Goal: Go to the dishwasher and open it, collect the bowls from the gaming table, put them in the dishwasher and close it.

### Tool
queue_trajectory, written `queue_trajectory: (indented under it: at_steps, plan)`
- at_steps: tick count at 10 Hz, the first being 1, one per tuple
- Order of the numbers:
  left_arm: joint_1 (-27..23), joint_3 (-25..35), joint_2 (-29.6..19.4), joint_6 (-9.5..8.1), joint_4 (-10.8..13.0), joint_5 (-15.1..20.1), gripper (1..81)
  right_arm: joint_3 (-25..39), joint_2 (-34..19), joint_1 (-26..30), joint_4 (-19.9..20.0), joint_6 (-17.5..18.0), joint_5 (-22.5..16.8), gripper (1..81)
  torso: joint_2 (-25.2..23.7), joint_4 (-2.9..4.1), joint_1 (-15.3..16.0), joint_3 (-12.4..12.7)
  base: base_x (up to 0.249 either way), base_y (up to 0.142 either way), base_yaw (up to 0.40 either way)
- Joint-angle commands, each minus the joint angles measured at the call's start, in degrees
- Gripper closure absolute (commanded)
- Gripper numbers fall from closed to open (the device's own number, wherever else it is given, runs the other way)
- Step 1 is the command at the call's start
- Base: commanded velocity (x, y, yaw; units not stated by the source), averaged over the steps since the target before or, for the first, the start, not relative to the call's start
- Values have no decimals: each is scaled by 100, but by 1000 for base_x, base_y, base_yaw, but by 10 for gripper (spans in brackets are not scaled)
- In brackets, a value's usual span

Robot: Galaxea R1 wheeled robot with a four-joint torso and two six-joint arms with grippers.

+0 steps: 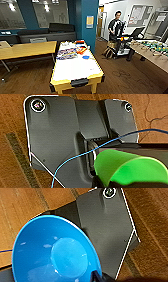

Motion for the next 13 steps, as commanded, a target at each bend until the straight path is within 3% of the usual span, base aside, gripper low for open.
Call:
queue_trajectory:
  at_steps: [1,13]
  plan:
    - [-189,15,-32,5,-15,184,811,20,-80,192,-60,-25,-327,811,0,0,0,0,0,0,-383]
    - [-188,-187,56,5,-15,175,811,11,-80,175,-60,-34,-300,811,0,0,0,0,0,0,-385]
